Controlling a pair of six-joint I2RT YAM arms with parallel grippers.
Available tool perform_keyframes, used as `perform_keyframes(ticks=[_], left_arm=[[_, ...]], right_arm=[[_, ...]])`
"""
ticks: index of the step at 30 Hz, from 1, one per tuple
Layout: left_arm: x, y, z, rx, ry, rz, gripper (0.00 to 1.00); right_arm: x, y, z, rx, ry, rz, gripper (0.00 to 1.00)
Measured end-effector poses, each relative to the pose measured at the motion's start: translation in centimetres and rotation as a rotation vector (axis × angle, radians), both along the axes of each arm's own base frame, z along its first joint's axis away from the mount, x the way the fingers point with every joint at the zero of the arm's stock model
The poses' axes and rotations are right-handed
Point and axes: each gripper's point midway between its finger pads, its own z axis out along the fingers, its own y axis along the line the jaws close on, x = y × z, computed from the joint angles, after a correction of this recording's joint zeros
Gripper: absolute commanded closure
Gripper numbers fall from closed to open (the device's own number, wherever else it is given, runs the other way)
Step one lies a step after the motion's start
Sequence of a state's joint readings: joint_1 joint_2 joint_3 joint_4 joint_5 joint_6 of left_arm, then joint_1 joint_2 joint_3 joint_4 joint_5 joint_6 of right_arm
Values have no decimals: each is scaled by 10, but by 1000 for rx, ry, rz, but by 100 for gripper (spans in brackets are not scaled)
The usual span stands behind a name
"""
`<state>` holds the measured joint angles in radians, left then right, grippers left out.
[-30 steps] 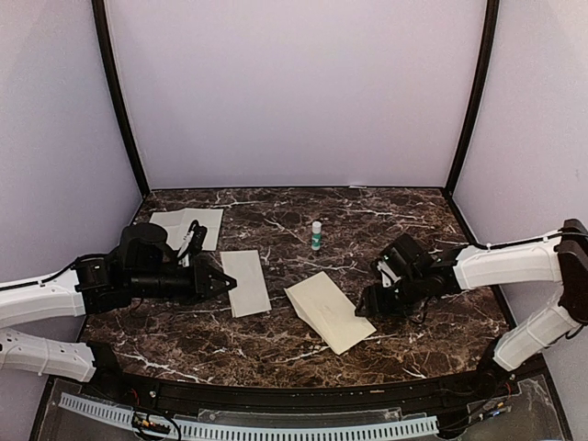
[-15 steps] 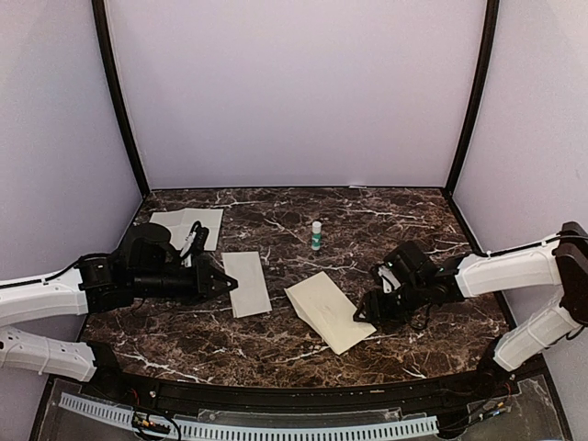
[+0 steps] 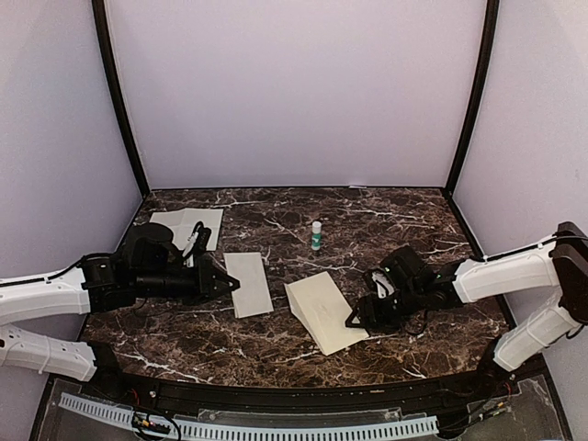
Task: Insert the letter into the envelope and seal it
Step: Place the letter in the envelope.
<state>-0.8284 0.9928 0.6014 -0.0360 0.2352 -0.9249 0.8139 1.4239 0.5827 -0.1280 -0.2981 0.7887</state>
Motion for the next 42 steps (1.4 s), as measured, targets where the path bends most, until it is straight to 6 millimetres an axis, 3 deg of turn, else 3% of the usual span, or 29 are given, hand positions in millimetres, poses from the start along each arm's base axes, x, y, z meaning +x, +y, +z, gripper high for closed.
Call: perform_keyframes(ticks=[10,17,21,25,33,42], left_arm=[[-1,-3,1,-11,6,-12,100],[-2,-7,6,-36,0,-27,100],[-2,-12,7,-54,3,-46,100],[-1,-23,3,-60,28,-75,100],[-1,-65,3,-75,61,-163,100],[4,-92,-26,-70,145,-188,100]], right_arm=[[-12,31,1,48,8,60,40],[-15,37,2,54,11,62,39],[-15,30,7,34,-2,43,35],[-9,25,30,53,-64,15,33],[7,8,72,108,-186,-81,30],[12,-11,61,75,-189,-136,29]])
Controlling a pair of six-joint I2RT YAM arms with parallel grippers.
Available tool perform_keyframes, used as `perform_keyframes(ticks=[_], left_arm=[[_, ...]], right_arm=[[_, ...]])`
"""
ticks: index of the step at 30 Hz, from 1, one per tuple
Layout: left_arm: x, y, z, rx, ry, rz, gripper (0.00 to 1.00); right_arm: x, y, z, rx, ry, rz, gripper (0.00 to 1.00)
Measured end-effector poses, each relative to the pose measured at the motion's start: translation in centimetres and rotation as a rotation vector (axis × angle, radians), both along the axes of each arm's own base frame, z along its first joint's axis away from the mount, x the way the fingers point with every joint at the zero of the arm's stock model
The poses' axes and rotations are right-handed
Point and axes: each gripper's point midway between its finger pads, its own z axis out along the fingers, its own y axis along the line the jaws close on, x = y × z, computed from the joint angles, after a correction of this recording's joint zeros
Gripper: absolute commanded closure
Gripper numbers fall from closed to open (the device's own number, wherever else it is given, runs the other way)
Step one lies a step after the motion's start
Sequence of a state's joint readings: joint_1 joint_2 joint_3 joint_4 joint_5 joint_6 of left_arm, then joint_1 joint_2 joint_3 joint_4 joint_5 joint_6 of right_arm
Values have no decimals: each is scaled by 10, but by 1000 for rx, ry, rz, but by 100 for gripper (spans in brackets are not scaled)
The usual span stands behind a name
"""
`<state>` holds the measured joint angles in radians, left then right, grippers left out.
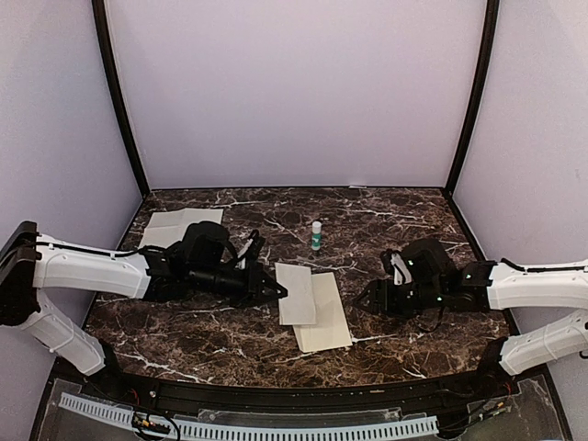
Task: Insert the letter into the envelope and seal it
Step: Place the letter in the envelope.
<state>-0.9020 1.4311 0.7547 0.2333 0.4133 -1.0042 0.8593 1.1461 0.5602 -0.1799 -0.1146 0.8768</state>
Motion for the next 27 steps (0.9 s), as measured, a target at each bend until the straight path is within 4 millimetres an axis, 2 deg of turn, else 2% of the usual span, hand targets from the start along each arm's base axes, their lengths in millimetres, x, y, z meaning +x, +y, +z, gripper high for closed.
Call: perform_keyframes(ticks=[10,27], left_arm=[[4,-6,-23,20,49,8,100],[16,21,-56,112,66,67,100]], right_arm=[[3,0,-1,5,-6,-7,29],[2,-1,-8,-13,10,-7,29]])
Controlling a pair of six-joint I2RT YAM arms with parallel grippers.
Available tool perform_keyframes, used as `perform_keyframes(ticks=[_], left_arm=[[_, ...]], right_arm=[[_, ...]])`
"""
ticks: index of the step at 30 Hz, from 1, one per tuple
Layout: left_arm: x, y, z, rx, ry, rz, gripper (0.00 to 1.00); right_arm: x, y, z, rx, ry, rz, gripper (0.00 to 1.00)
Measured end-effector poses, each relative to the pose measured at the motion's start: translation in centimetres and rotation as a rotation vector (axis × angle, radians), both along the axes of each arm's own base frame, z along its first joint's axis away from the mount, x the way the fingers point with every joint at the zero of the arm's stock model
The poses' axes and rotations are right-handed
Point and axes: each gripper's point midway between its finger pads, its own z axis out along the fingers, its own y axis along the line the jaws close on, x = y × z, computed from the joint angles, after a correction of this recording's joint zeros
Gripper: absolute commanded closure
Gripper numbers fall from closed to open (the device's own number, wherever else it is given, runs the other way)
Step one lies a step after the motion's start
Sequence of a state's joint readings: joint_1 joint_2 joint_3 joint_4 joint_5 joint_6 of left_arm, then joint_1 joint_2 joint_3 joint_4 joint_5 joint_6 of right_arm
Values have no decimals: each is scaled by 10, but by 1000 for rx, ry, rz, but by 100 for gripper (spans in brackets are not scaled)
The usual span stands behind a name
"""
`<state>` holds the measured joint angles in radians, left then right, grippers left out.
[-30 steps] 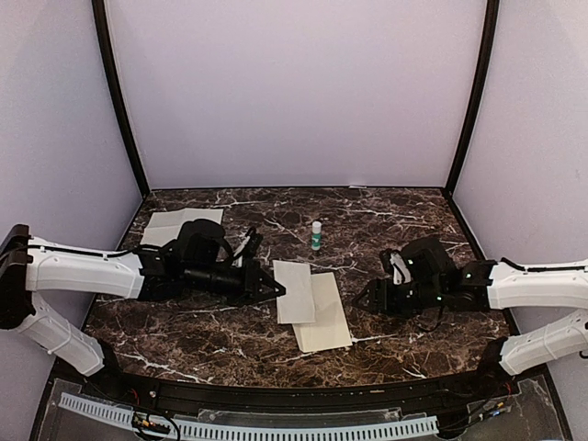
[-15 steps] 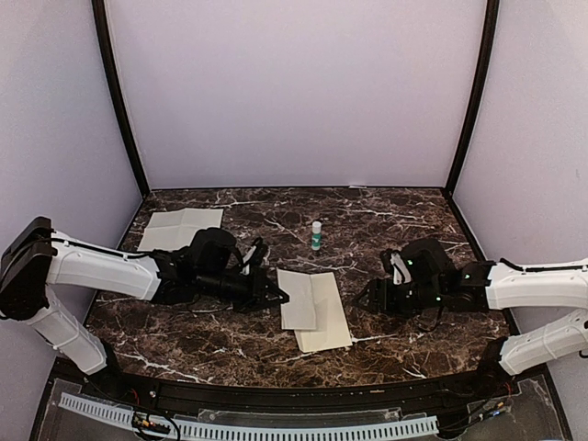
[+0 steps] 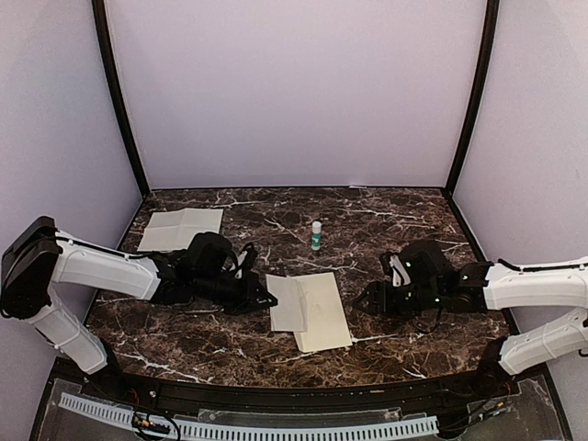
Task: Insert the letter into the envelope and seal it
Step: Place the letter in the envelope.
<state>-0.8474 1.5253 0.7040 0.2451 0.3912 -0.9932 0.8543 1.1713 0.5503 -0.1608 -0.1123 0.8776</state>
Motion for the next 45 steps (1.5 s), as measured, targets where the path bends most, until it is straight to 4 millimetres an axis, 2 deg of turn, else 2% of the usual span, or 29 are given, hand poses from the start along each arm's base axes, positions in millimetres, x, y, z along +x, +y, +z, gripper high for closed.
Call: perform_keyframes(ticks=[6,14,22,30,45], left_arm=[[1,6,-17,48,17,6,100],[2,13,-33,99,31,12,100],[3,19,-47,137,48,9,100],[3,22,-58,177,42,-22,100],[8,17,-55,200,-25,-85,100]], right_arm=[[0,1,-6,-10,12,2,29],[4,11,-21,-19,39,19,37],[15,25,-28,-15,40,23,38],[17,32,-38,-18,57,33,38],[25,48,-46,-11,75,55,40]])
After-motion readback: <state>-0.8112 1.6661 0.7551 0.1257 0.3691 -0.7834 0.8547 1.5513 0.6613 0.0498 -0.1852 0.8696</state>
